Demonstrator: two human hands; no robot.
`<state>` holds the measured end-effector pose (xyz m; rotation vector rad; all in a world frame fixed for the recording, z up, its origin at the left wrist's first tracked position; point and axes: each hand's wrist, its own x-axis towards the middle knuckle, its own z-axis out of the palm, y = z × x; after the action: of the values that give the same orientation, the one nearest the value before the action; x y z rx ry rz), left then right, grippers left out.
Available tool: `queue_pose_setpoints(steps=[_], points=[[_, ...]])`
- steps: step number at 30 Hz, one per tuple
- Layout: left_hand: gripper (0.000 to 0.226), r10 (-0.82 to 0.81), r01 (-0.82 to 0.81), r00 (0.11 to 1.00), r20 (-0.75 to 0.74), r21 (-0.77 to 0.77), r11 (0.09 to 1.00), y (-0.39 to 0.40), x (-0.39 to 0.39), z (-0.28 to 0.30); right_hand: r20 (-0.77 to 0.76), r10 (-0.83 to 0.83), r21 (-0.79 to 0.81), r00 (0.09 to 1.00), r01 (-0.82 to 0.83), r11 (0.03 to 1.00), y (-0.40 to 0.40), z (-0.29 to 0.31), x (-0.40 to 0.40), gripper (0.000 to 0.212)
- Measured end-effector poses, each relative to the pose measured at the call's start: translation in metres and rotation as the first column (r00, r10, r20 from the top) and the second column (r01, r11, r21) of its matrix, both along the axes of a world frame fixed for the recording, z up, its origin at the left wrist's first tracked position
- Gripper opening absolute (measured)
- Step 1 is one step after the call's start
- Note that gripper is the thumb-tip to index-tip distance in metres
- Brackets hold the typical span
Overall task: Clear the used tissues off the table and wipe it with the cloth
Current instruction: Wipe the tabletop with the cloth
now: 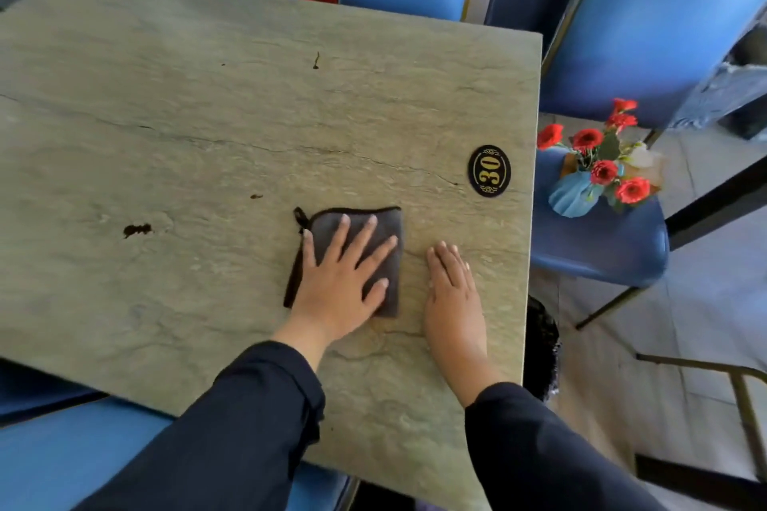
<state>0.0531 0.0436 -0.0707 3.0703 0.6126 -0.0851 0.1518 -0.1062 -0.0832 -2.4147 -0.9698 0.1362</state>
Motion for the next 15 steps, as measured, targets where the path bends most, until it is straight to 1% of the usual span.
queue_pose_setpoints(steps=[3, 5, 6, 7, 9, 11, 12, 13, 14, 15], points=[[0.061, -0.279, 0.279, 0.960, -0.019, 0.026, 0.960, -0.021, -0.040, 0.002, 0.036, 0.001, -0.013, 0.999, 0.000, 1.000, -0.005, 0.000, -0.003, 0.052], [0.060, -0.390, 0.391, 0.920, -0.042, 0.004, 0.920, -0.004, -0.064, 0.003, 0.043, 0.013, -0.025, 0.999, -0.012, 1.000, -0.004, 0.001, -0.003, 0.054], [0.060, -0.386, 0.387, 0.921, -0.056, 0.002, 0.922, 0.007, -0.071, 0.002, 0.038, 0.012, -0.023, 0.999, -0.011, 1.000, -0.003, 0.001, -0.003, 0.055], [0.060, -0.333, 0.334, 0.941, -0.067, 0.005, 0.943, 0.017, -0.073, 0.001, 0.038, 0.010, -0.024, 0.999, -0.009, 1.000, -0.001, 0.001, -0.003, 0.057], [0.059, -0.102, 0.102, 0.993, -0.066, 0.003, 0.995, 0.025, -0.064, 0.000, 0.061, 0.012, -0.042, 0.998, -0.009, 0.999, 0.001, -0.001, -0.004, 0.061], [0.059, 0.131, -0.132, 0.991, -0.042, -0.012, 0.991, 0.013, -0.048, 0.002, 0.065, 0.013, -0.052, 0.998, -0.010, 0.999, 0.002, -0.002, -0.004, 0.061], [0.059, 0.187, -0.188, 0.981, -0.044, -0.022, 0.982, 0.005, -0.043, 0.002, 0.056, 0.009, -0.050, 0.998, -0.006, 0.999, 0.002, -0.001, -0.005, 0.060], [0.060, 0.190, -0.192, 0.980, -0.057, -0.024, 0.981, -0.005, -0.040, 0.003, 0.044, 0.002, -0.044, 0.999, 0.000, 0.999, 0.002, 0.001, -0.005, 0.059], [0.060, 0.143, -0.144, 0.987, -0.069, -0.015, 0.989, -0.015, -0.041, 0.004, 0.033, -0.008, -0.039, 0.999, 0.009, 0.999, 0.002, 0.002, -0.005, 0.058], [0.059, 0.051, -0.051, 0.996, -0.074, -0.004, 0.999, -0.023, -0.046, 0.005, 0.024, -0.020, -0.032, 1.000, 0.021, 0.999, 0.002, 0.004, -0.006, 0.057]])
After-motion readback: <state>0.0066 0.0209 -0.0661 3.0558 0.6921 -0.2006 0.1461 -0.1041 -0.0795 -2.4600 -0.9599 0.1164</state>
